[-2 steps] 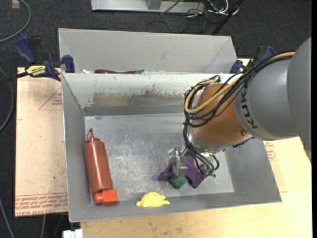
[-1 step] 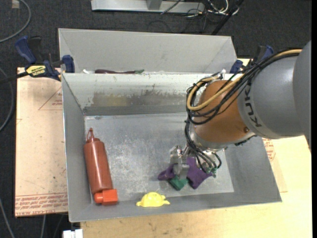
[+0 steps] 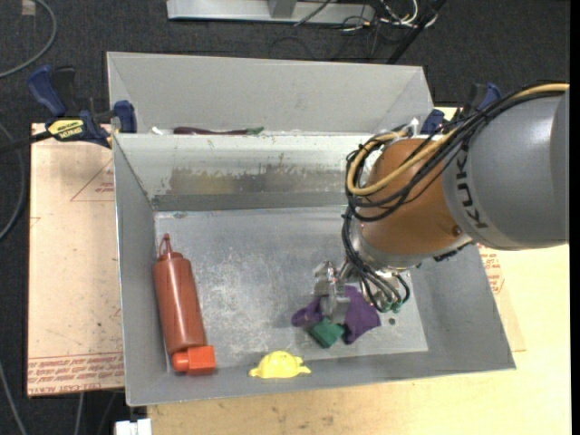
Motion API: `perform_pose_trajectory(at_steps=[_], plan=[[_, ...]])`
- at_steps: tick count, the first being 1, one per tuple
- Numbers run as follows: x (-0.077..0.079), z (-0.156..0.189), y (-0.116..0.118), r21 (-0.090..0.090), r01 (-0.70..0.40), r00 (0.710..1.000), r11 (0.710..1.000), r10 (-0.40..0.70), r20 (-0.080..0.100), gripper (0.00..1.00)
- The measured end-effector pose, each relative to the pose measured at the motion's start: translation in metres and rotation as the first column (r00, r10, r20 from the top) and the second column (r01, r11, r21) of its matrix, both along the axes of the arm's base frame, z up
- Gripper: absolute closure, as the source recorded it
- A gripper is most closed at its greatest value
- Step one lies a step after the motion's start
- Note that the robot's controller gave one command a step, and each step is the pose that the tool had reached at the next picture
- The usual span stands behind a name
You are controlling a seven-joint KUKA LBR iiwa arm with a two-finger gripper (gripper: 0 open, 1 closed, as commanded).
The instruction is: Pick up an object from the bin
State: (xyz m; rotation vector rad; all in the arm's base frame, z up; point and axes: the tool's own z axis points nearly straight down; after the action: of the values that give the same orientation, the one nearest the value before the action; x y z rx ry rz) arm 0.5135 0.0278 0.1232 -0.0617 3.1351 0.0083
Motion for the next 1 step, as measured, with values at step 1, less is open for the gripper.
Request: perform_pose_trajectory(at_steps=[1], plan=[[0.0009, 0.0147, 0.0001, 0.0, 0.0, 1.0, 1.0, 0.0, 0.004, 1.0]])
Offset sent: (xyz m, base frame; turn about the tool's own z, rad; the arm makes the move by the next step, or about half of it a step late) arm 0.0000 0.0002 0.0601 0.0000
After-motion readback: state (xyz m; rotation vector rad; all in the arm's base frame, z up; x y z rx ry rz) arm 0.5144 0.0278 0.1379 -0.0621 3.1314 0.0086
